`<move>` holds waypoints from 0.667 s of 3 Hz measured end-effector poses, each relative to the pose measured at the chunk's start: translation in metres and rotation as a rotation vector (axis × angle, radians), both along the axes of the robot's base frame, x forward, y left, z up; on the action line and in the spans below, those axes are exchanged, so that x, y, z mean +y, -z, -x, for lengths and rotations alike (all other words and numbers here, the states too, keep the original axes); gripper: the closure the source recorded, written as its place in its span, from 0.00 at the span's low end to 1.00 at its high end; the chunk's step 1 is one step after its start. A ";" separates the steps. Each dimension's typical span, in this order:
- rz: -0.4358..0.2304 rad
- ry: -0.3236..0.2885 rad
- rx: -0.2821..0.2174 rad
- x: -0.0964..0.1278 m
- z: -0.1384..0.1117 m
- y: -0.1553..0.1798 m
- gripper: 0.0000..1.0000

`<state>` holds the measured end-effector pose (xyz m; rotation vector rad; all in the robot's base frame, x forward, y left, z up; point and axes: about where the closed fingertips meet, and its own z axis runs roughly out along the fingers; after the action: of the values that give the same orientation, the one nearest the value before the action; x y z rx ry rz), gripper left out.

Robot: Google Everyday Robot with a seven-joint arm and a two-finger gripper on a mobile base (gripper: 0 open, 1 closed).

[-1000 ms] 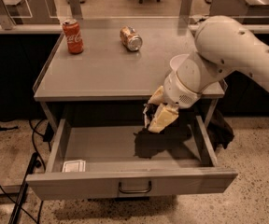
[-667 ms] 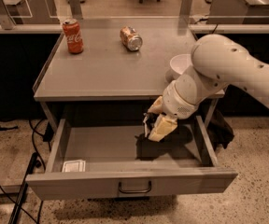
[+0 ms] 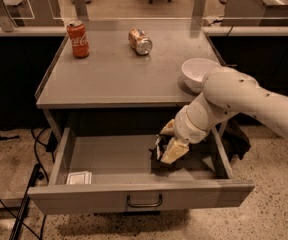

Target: Place rxbar chocolate into top drawer

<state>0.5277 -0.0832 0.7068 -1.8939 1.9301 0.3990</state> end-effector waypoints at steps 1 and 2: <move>-0.001 0.006 -0.006 -0.006 -0.004 0.029 1.00; -0.003 -0.005 -0.012 -0.008 -0.007 0.056 1.00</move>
Offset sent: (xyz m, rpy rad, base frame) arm 0.0126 -0.0126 -0.0871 0.0059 -0.0236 0.0128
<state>0.5351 -0.0909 0.6506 -1.8954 1.9165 0.3916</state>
